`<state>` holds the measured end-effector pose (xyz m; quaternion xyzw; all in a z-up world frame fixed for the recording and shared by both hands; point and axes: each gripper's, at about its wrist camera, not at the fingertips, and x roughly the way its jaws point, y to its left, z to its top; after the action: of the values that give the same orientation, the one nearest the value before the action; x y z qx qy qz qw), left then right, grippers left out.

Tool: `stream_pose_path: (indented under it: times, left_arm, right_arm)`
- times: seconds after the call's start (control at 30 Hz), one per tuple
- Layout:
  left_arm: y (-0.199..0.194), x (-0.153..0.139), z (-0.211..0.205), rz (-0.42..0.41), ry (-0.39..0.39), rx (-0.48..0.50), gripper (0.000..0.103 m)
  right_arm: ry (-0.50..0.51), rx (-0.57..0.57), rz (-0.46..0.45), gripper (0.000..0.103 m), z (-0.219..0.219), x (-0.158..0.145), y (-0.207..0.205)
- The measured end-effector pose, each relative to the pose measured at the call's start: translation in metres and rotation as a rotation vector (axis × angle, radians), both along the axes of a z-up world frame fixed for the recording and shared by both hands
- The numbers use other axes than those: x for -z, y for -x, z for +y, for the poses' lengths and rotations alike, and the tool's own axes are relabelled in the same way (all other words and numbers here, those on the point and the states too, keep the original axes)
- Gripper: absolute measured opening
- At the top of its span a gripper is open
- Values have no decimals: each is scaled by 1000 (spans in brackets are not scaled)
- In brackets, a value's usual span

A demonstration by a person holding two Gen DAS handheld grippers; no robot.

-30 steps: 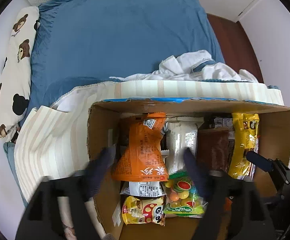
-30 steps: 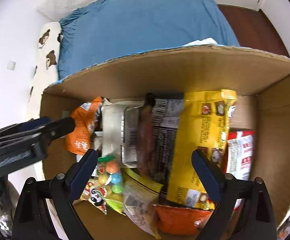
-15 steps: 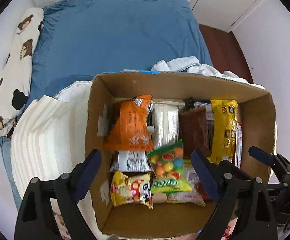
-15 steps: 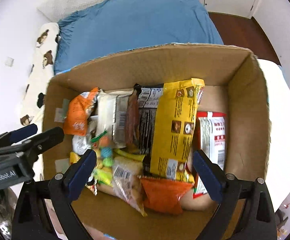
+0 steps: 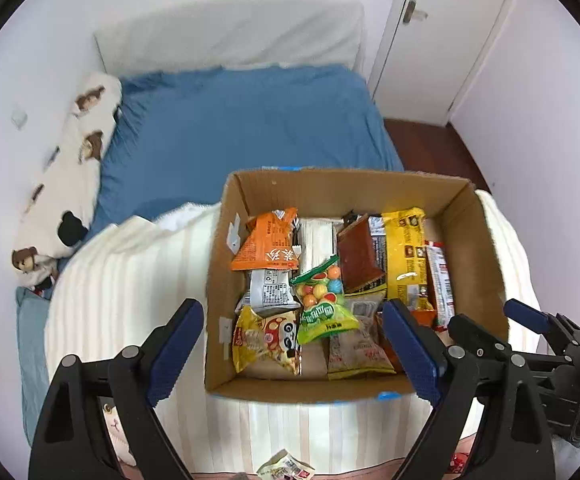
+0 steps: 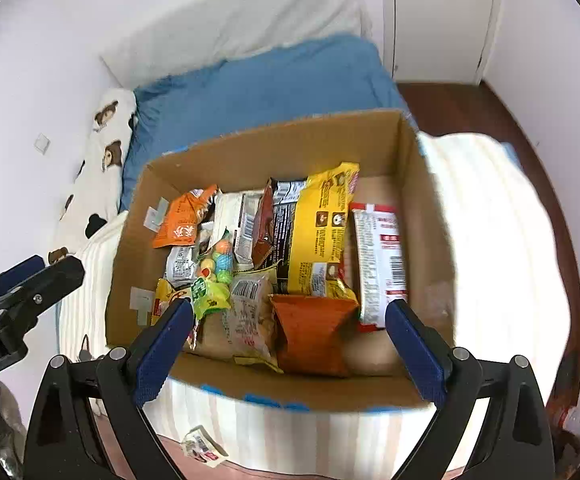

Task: Organize snacks
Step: 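Lower both packs into the box and open both tools, then grasp the clear white snack pouch with the left tool while the right tool grasps the red pack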

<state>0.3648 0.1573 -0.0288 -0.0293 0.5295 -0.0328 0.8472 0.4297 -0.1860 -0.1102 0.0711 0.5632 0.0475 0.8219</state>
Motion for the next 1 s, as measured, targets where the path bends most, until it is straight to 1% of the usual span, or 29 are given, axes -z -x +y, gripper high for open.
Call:
stream_pose_path:
  times: [0.13,0.23,0.37,0.53,0.6,0.67,0.77,0.87,0.9,1.0]
  left_arm:
    - [38,-21,-10,-87,-22,0,92]
    - [64,-31,-16,-120,-25,12,92]
    - [96,-35,-19,-134,-8,6,92]
    - [140,-24,-20,-118,18,-16,92]
    - [157,-15,-20,-101,28,-28,92]
    - [174,0,-21,-72,19,-39,92]
    - [191,26,-23,-16,3,-55,92]
    - [202,60,-24,64,-2,-68,92]
    - [207,70,-25,88,-3,-73,92]
    - [208,101,-28,153,-18,-79,92]
  right_arm:
    - [12,-12,-64,99,1,-19,33]
    - [16,-28,-103,99,2,-34,57]
    - [28,-46,-137,99,2,-47,90]
    - [-4,-40,-121,99,-7,-41,136]
    - [-21,-20,-104,99,-16,-33,155]
    - [-44,19,-75,99,-30,-20,174]
    - [-84,99,-12,99,-58,6,201]
    - [-99,183,57,99,-88,40,221]
    - [-106,217,93,99,-100,55,227]
    - [-127,300,179,99,-127,94,237]
